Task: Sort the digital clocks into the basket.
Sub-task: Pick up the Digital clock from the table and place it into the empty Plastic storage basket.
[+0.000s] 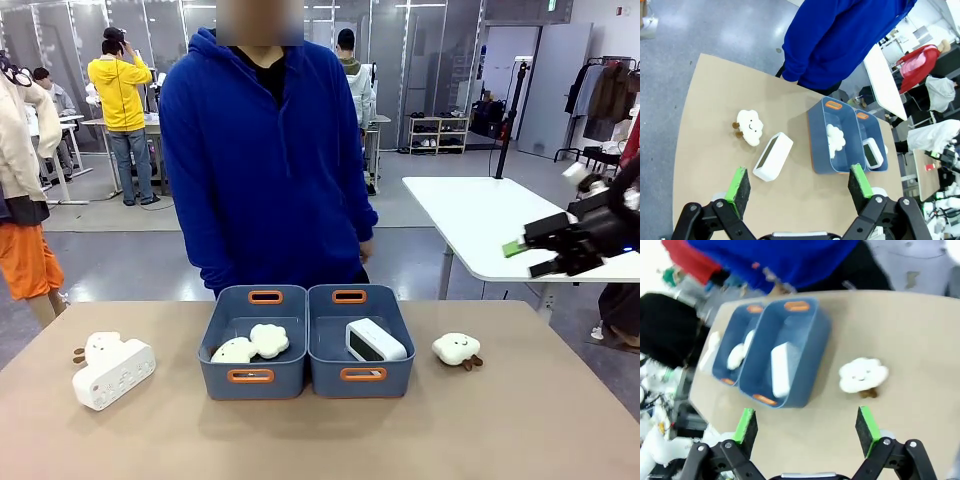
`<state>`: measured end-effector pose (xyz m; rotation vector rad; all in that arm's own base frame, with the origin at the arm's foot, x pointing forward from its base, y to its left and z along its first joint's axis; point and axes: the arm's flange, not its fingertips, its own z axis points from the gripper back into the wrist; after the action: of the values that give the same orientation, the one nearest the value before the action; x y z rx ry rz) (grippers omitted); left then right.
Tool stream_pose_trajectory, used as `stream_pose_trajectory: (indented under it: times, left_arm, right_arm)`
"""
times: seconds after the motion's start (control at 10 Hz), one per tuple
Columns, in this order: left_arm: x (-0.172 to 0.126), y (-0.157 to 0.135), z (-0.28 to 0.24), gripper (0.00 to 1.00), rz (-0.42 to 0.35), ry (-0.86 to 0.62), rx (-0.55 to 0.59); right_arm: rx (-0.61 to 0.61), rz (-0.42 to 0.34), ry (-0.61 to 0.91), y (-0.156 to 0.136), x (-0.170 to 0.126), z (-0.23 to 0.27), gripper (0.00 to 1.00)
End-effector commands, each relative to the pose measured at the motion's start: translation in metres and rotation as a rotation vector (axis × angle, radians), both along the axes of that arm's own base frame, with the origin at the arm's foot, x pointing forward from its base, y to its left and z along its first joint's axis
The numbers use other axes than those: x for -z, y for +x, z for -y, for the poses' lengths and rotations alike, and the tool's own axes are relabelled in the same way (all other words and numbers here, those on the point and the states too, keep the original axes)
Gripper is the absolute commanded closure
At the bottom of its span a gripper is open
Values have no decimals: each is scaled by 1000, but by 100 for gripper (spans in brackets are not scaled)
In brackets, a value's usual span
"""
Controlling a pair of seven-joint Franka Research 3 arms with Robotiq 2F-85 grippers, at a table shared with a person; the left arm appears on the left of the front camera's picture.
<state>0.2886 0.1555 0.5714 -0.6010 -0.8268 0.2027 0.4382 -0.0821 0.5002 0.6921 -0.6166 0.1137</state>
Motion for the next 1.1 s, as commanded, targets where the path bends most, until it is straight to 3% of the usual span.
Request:
stream_pose_trajectory:
  times: [0.0, 0.2, 0.6, 0.7, 0.8, 0.9, 1.0]
  left_arm:
    - [0, 0, 1, 0, -1, 18, -11]
    - [0, 0, 1, 0, -1, 18, -11]
    - [0, 0, 0, 0, 0, 0, 0]
    - [-41, -6, 26, 0, 36, 337, 98]
    - [-48, 19, 69, 0, -103, 703, 185]
    - [-29, 48, 96, 0, -235, 996, 180]
    - [-18, 64, 121, 0, -257, 1032, 289]
  right_arm:
    - [72, 130, -156, -52, -25, -6, 0]
    - [19, 160, -236, -59, -42, -11, 0]
    - [27, 171, -191, -60, -49, 1, 0]
    - [27, 171, -191, -60, -49, 1, 0]
    - [27, 171, -191, -60, -49, 1, 0]
    - [27, 171, -191, -60, -49, 1, 0]
    - [27, 171, -191, -60, -49, 1, 0]
